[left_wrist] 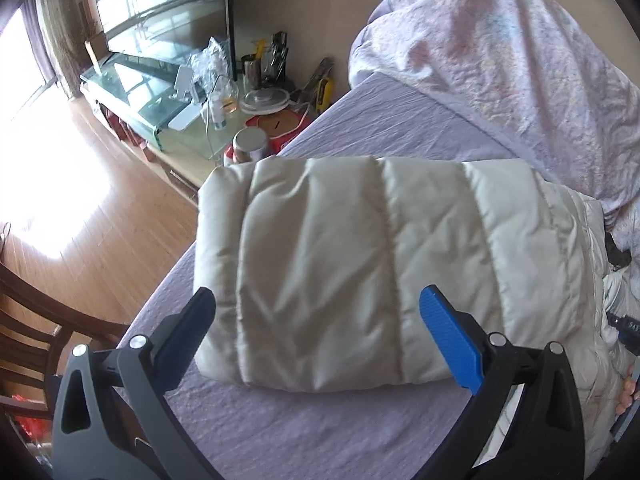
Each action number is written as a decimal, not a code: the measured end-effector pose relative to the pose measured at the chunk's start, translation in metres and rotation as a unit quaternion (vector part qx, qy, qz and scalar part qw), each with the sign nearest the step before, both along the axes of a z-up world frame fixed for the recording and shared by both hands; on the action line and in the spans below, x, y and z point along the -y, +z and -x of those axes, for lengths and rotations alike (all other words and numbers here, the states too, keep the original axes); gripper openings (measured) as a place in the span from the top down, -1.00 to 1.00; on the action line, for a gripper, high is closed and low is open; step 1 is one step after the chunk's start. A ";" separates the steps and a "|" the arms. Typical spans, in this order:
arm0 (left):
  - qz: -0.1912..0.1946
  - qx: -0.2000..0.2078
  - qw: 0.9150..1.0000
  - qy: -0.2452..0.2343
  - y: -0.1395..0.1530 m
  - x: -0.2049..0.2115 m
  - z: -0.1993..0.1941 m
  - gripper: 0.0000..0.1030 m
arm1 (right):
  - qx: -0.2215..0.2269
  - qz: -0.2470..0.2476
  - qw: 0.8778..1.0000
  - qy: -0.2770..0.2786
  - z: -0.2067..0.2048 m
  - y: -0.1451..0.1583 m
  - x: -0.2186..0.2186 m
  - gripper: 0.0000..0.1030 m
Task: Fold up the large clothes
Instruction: 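Fold the held sleeve across the jacket front while the left gripper grasps the other sleeve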
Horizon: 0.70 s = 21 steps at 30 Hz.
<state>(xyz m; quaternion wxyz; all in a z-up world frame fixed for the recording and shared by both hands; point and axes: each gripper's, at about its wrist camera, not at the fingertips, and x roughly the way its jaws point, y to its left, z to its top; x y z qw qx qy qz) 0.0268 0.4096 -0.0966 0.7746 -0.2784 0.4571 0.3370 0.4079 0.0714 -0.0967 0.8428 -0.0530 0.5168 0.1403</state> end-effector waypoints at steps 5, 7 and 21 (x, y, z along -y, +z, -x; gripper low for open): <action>0.055 0.027 0.997 0.039 -0.012 -0.021 0.014 -0.91 | -0.016 -0.001 1.000 0.012 0.002 0.000 0.000 0.07; 0.067 0.030 0.996 0.052 -0.016 -0.026 0.017 -0.87 | -0.009 0.007 1.000 0.017 0.005 0.000 -0.002 0.06; 0.088 0.044 0.990 0.100 -0.020 -0.039 0.031 -0.04 | -0.004 0.002 1.000 0.020 0.008 -0.001 -0.002 0.05</action>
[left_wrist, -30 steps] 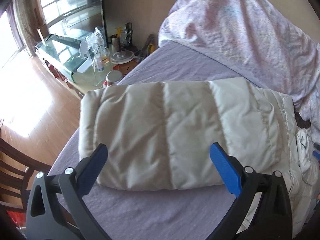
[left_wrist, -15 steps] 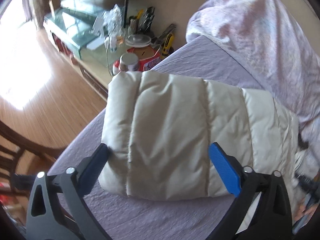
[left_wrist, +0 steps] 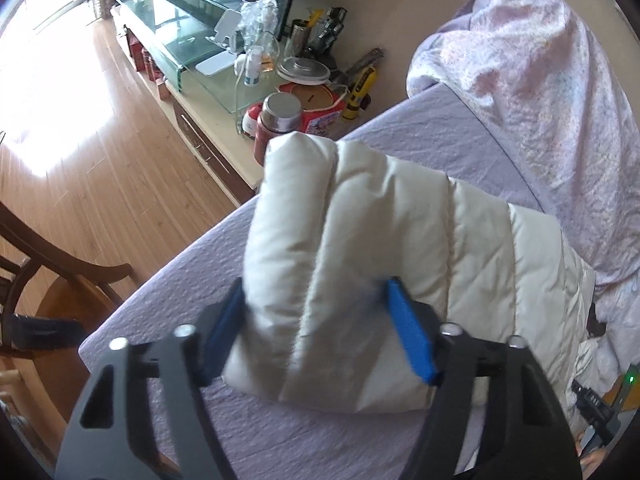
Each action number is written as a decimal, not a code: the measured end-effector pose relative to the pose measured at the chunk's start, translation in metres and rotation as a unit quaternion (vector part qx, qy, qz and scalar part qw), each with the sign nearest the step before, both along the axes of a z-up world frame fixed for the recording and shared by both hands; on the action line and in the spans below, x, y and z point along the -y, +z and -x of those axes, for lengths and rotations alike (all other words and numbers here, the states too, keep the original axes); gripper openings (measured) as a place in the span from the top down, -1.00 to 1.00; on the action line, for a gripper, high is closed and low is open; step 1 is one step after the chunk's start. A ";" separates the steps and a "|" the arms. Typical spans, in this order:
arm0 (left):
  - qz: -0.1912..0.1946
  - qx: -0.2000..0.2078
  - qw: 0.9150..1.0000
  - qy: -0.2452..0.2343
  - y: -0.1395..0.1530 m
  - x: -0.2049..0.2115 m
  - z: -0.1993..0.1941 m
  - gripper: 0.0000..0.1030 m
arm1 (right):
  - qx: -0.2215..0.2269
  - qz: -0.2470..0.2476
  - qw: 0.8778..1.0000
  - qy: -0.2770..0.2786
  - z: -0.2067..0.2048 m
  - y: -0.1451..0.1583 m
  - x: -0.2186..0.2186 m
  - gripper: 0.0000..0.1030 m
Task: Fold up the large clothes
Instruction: 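Fold the held sleeve across the jacket front while the left gripper grasps the other sleeve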
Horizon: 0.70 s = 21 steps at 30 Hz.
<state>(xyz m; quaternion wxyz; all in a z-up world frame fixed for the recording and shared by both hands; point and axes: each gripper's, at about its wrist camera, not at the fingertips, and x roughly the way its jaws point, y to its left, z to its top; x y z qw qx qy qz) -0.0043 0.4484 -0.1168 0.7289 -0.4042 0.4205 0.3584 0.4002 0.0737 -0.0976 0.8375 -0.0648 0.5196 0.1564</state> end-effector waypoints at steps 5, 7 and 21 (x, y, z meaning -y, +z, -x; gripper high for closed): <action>0.018 0.037 0.999 0.011 0.002 -0.002 0.003 0.60 | -0.001 -0.011 1.000 0.003 0.000 0.002 0.005 0.02; 0.009 0.039 0.999 0.006 0.009 0.002 -0.001 0.72 | -0.002 -0.017 1.000 0.005 0.001 0.002 0.008 0.02; -0.075 0.148 0.978 -0.125 0.133 0.084 -0.107 0.78 | 0.008 -0.063 0.998 0.025 0.018 0.019 0.049 -0.18</action>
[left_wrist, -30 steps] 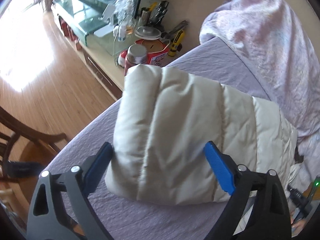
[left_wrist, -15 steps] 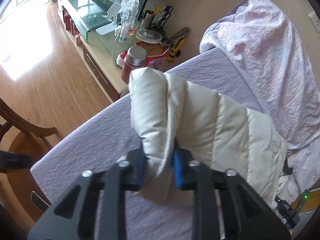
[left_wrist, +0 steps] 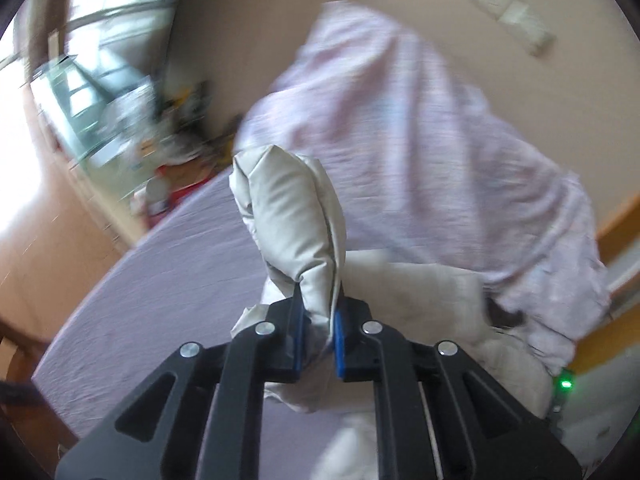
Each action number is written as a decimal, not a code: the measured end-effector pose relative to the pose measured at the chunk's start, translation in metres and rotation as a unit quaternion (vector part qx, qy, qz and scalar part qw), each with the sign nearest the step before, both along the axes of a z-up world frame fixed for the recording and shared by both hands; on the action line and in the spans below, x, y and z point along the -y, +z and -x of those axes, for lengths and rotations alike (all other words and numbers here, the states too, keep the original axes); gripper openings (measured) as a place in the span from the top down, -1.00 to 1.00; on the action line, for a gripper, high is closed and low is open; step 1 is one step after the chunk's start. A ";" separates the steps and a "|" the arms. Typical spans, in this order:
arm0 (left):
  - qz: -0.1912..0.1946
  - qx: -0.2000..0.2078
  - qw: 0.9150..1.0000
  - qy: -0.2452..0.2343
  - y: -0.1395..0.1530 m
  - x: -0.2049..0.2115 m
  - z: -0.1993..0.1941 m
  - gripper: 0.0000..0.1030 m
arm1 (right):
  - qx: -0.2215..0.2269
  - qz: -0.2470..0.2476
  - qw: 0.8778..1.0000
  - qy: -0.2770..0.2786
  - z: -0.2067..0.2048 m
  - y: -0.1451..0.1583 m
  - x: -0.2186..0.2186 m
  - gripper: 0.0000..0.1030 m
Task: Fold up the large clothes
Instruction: 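Fold the held sleeve across the jacket front while the left gripper grasps the other sleeve, then lay the sleeves on the jacket front and open both grippers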
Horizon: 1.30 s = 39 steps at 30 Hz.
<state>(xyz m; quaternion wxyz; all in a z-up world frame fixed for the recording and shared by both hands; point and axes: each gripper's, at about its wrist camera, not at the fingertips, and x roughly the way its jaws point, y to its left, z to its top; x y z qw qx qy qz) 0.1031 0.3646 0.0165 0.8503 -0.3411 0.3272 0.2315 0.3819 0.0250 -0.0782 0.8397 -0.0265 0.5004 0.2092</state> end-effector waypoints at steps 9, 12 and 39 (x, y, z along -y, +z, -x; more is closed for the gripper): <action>-0.033 0.022 0.989 -0.143 0.035 0.127 -0.111 0.78 | 0.014 -0.027 1.000 -0.002 0.012 0.022 0.045 -0.26; -0.045 0.018 0.983 -0.177 0.034 0.165 -0.135 0.78 | 0.017 -0.032 0.999 -0.003 0.017 0.028 0.056 -0.26; -0.011 -0.055 0.945 -0.322 -0.026 0.307 -0.192 -0.19 | 0.029 -0.080 0.994 -0.071 0.029 0.037 0.154 -0.25</action>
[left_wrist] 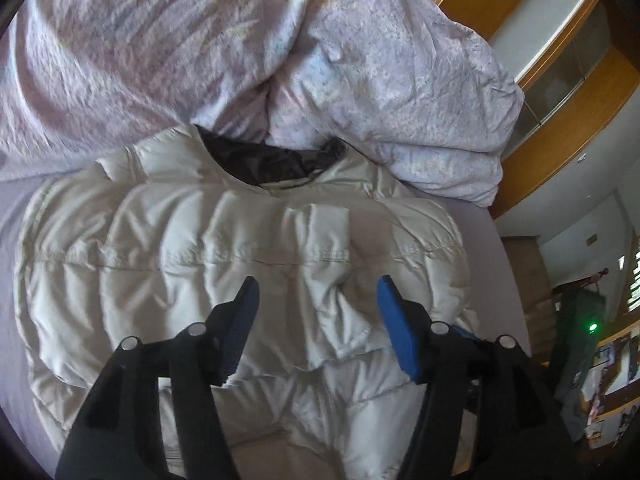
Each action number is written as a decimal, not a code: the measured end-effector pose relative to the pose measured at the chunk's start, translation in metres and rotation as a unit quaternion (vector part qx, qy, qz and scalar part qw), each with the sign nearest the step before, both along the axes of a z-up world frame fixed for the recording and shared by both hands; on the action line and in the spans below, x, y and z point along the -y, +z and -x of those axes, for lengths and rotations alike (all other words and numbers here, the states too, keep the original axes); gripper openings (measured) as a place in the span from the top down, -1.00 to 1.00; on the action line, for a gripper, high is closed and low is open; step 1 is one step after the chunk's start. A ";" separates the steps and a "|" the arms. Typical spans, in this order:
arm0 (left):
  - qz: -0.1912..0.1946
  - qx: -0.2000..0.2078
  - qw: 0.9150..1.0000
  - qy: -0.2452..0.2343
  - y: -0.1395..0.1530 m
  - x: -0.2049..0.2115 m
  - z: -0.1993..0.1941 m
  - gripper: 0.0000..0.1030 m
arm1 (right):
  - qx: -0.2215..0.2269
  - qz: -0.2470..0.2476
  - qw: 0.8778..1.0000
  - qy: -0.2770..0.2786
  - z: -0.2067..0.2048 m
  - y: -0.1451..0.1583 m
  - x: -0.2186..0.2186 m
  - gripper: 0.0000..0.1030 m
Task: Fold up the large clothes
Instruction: 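Lay the sleeves on the jacket front and open both grippers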
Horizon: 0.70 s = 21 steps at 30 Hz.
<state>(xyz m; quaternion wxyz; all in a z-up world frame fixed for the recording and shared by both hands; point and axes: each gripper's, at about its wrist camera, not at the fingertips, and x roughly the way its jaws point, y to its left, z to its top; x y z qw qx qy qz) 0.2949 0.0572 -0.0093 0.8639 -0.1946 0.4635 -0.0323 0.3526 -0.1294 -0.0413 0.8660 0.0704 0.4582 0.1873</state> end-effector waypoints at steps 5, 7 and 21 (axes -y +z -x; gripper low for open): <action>-0.058 -0.007 0.998 0.022 -0.002 -0.018 0.007 -0.19 | 0.023 -0.015 0.999 0.044 -0.002 0.014 -0.029 0.21; -0.072 -0.014 0.997 0.031 -0.005 -0.026 0.011 -0.19 | 0.032 -0.018 0.997 0.063 -0.003 0.017 -0.044 0.34; -0.110 -0.050 0.990 0.073 -0.025 -0.075 0.044 -0.31 | -0.022 0.038 0.997 0.068 -0.032 -0.032 -0.092 0.66</action>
